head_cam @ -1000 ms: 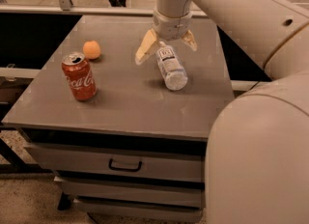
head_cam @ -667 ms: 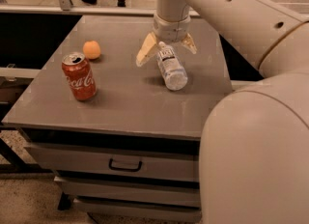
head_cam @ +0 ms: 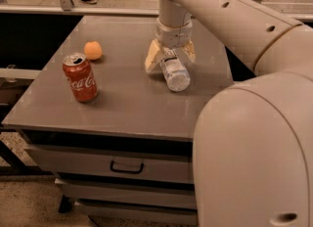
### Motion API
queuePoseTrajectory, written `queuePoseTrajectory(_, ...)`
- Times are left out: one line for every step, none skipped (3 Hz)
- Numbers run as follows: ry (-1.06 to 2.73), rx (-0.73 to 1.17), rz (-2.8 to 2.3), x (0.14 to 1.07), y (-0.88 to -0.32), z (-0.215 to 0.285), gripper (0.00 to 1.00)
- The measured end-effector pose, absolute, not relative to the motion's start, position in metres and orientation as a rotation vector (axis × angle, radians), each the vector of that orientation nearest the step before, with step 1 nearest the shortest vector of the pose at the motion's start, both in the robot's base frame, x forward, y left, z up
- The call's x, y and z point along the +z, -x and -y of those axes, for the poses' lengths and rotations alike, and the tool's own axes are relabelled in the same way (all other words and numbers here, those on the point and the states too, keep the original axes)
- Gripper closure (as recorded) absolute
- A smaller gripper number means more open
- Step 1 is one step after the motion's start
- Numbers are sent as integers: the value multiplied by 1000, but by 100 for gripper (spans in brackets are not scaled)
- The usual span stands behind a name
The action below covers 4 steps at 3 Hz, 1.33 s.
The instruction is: Place blue plastic bottle upright
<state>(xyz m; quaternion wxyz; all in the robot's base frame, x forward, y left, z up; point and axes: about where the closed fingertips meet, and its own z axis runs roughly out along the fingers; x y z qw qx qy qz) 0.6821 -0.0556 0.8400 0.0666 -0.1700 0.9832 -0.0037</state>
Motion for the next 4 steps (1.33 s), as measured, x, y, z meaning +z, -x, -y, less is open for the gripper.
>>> queuePoseTrajectory(533, -41, -2964, 835, -683, 57, 41)
queuePoseTrajectory(605, -74, -2919, 839, -682, 52, 64)
queuePoseTrajectory(761, -12, -2770, 861, -667, 54, 87)
queuePoseTrajectory(883, 172, -2520, 898, -659, 55, 100)
